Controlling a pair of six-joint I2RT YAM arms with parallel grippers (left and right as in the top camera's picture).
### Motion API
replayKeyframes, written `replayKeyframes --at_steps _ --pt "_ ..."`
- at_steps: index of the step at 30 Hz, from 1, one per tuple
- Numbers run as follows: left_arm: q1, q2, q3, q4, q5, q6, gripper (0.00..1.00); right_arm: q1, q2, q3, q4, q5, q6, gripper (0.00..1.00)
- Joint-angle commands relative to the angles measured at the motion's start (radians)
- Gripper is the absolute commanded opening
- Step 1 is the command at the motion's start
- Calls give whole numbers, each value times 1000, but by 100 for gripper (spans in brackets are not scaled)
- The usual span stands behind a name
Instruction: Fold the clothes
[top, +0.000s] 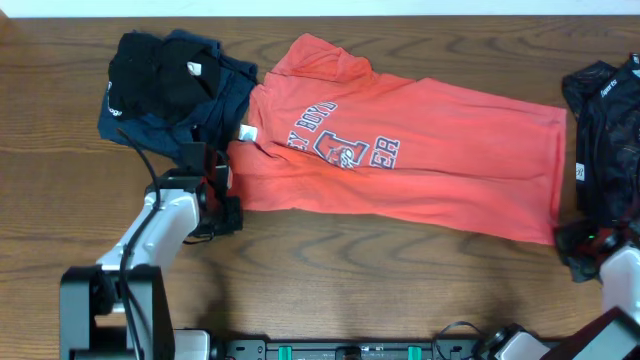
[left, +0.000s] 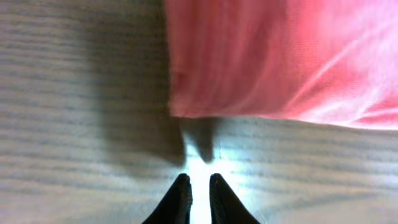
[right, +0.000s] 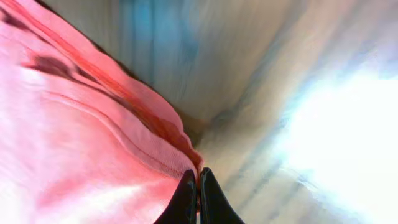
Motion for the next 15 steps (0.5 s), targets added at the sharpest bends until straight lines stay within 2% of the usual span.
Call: replayKeyframes --at_steps 1,6,7,9,15 --pt "1 -61 26 -14 -28 -5 10 -17 -36 35 -43 143 16 1" --pt "1 -127 26 -14 -79 -5 10 -17 -37 35 -90 228 24 1" --pt "1 -133 26 -14 -61 -5 16 -14 -37 35 -93 220 24 1" --pt "1 -129 25 -14 -9 -5 49 -13 -37 35 -94 220 24 1" --pt "1 -64 10 30 50 -6 63 -13 -37 35 -91 198 24 1"
